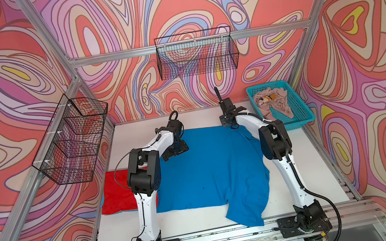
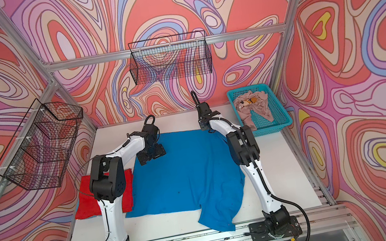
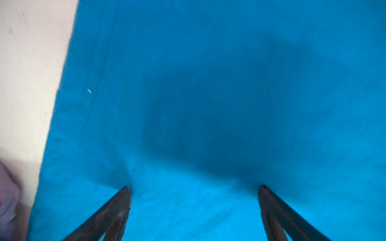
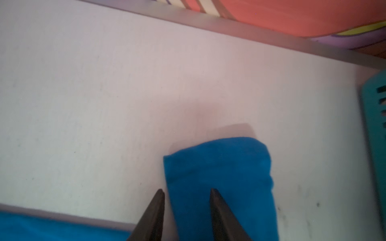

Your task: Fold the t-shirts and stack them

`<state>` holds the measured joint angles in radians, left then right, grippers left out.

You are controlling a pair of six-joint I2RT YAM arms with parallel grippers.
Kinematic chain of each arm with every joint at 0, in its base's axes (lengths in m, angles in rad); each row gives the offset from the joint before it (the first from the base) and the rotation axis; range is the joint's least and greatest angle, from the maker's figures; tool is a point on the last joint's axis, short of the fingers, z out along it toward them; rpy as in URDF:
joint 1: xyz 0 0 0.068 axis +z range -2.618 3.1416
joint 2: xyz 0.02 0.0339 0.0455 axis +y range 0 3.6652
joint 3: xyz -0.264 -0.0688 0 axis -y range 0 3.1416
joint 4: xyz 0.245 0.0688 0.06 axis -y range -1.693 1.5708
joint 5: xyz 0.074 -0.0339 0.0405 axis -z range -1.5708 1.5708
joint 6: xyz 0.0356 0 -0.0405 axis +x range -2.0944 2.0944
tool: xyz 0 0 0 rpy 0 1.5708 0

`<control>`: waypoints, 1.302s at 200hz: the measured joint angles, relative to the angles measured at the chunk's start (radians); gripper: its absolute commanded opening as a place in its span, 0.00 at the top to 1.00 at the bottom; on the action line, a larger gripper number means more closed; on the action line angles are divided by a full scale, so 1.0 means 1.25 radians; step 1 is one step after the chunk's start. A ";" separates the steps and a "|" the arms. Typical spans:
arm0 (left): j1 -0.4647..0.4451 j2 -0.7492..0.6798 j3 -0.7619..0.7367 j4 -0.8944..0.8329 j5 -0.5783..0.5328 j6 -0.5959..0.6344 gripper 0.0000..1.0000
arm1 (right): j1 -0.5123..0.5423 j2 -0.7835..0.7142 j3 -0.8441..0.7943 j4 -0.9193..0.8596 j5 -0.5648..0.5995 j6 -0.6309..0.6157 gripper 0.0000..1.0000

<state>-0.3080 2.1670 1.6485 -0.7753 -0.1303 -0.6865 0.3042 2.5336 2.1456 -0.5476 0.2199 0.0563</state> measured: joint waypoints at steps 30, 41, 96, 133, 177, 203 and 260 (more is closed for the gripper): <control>0.000 0.000 0.000 0.002 0.000 -0.002 0.03 | 0.001 0.039 0.079 -0.030 -0.002 0.014 0.74; 0.000 0.000 0.000 0.002 0.000 -0.003 0.03 | 0.002 0.052 0.100 -0.030 0.004 0.013 0.75; 0.000 0.000 0.000 0.002 0.000 -0.005 0.03 | 0.003 0.087 0.142 -0.039 0.032 0.011 0.89; 0.000 0.000 0.000 0.002 -0.001 -0.005 0.03 | 0.003 0.091 0.149 -0.045 0.038 0.009 1.00; 0.000 0.001 0.000 0.002 -0.001 -0.005 0.03 | 0.003 0.083 0.147 -0.056 0.049 0.001 1.00; 0.000 0.001 0.000 0.002 -0.001 -0.005 0.03 | -0.001 0.042 0.132 -0.059 0.053 -0.010 1.00; 0.000 0.001 0.000 0.002 -0.007 -0.005 0.03 | -0.066 -0.055 0.120 -0.053 -0.009 -0.018 1.00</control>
<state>-0.3077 2.1685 1.6482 -0.7727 -0.1390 -0.6930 0.2214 2.4649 2.2951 -0.6144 0.2081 0.0338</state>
